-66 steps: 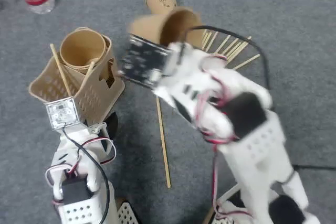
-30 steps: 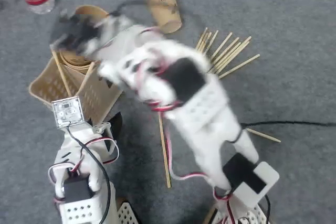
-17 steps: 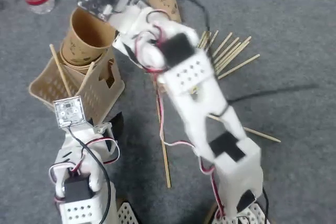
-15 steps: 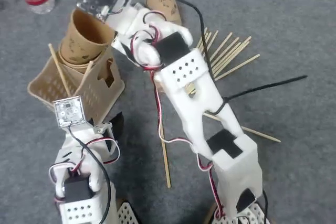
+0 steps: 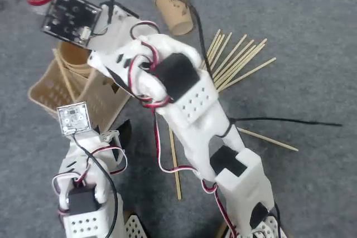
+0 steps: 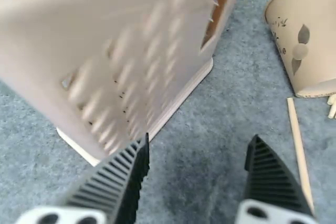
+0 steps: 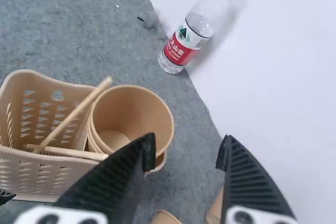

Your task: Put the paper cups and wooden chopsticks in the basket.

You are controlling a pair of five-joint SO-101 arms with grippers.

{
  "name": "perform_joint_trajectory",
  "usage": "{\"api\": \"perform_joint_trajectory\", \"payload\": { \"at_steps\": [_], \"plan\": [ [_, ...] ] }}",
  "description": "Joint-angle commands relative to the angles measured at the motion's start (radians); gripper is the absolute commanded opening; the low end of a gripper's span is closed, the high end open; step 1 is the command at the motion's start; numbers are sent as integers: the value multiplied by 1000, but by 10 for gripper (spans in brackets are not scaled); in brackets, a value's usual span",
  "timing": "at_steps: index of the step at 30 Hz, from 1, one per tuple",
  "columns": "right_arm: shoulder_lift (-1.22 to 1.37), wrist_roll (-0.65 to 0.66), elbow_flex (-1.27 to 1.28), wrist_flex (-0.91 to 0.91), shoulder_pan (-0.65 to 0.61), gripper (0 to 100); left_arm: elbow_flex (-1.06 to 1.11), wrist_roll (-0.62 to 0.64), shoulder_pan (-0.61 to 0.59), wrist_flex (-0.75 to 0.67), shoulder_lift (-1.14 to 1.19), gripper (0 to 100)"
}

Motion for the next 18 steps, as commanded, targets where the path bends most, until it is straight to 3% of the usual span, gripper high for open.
{"api": "perform_joint_trajectory", "payload": {
  "at_steps": [1, 5, 8, 11, 14, 18],
  "plan": [
    [-13, 3, -110, 88, 82, 204, -5, 6, 6, -26, -15, 275],
    [-2, 0, -265, 329, 274, 204, -5, 6, 6, -26, -15, 275],
    [-15, -106, -212, 343, 466, 181, -4, 6, 6, -26, -15, 275],
    [-79, -192, -91, 341, 625, 102, -4, 6, 9, -26, -15, 275],
    [-179, -158, 112, 341, 717, 43, -2, 3, 100, -26, -15, 275],
    [-352, -80, 440, 338, 746, 69, -70, 6, 232, -25, -14, 275]
  ]
}}
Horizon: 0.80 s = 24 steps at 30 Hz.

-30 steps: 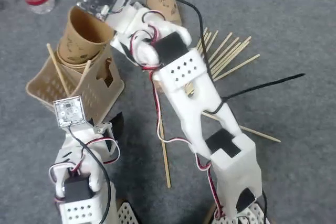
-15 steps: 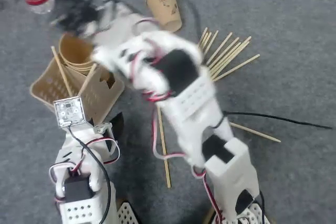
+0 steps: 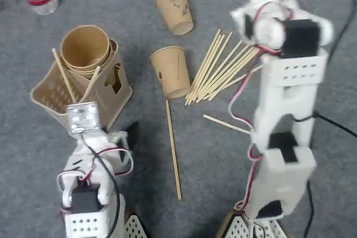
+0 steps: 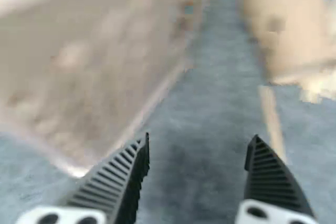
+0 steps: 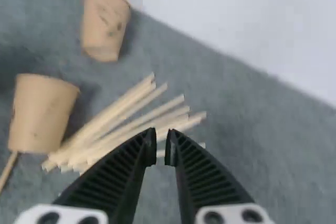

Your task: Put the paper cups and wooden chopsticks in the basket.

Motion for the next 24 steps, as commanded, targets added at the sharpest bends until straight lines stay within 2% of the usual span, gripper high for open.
{"api": "perform_joint_trajectory", "payload": {
  "at_steps": [1, 6, 15, 20, 24],
  "plan": [
    [-197, 81, 282, 39, 19, 83, -101, 8, 126, -25, -12, 275],
    [-384, 178, 549, 36, 19, 116, -176, -15, 176, -18, -9, 275],
    [-547, 222, 964, 25, 22, 116, -308, -199, 230, 107, 18, 242],
    [-555, 351, 1220, -71, 28, 116, -348, -222, 288, 91, 293, 242],
    [-556, 364, 1356, -182, 53, 115, -478, -219, 319, 81, 626, 241]
  ]
}}
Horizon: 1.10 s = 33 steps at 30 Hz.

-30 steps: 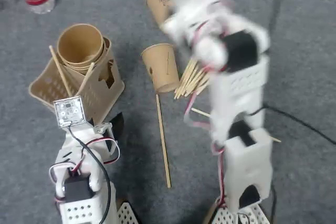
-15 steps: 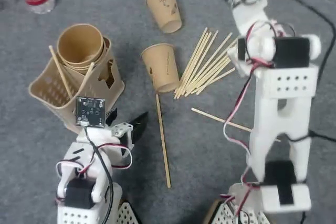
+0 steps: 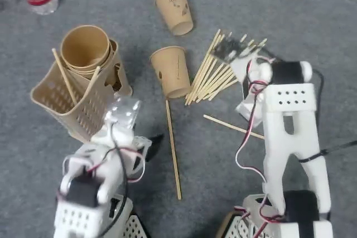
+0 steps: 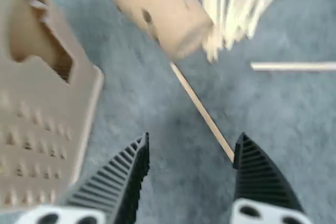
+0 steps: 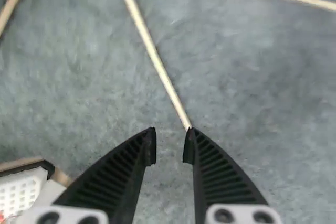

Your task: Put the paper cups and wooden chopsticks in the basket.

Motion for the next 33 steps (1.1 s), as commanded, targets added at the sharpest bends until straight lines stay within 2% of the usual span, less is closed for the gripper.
{"api": "perform_joint_trajectory", "payload": {
  "at_steps": [1, 4, 10, 15, 24, 33],
  "plan": [
    [-41, 17, 80, -101, 44, 115, -177, -8, 35, -26, 387, 240],
    [-41, 21, 129, -170, 88, 115, -292, -3, 35, -28, 591, 239],
    [-38, 41, 226, -331, 147, 115, -447, 126, 84, -35, 914, 240],
    [-41, 324, 348, -384, 133, 115, -513, 252, 144, -55, 1137, 239],
    [-28, 546, 502, -487, 147, 115, -535, 399, 141, -249, 1353, 239],
    [-22, 559, 667, -731, 140, 116, -559, 500, 144, -313, 1459, 239]
  ]
}}
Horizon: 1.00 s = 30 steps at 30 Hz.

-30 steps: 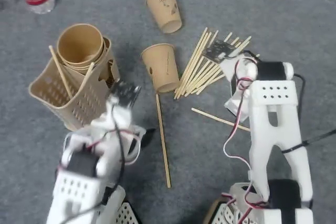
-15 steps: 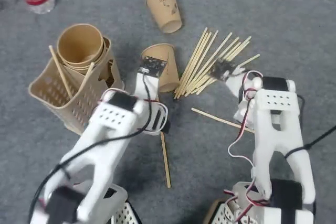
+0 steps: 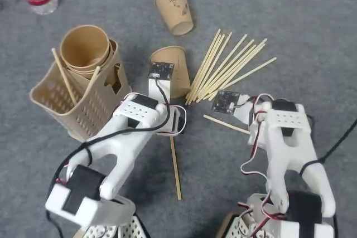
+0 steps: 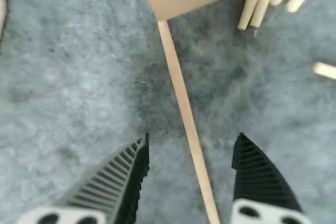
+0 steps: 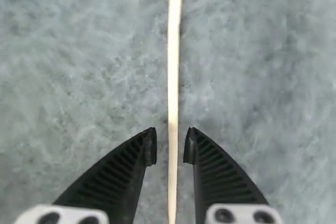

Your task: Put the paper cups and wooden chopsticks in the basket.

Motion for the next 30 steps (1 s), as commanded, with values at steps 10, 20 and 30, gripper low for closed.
{"api": "perform_joint_trajectory", "payload": {
  "at_steps": [10, 20, 30],
  "plan": [
    [205, 8, -106, -35, 8, 119, -111, 55, 8, -14, 80, 142],
    [228, 9, -114, -51, 7, 48, -245, 54, 9, 57, 204, 137],
    [229, 11, -121, -50, 10, 7, -386, 0, 49, 158, 336, 13]
  ]
}}
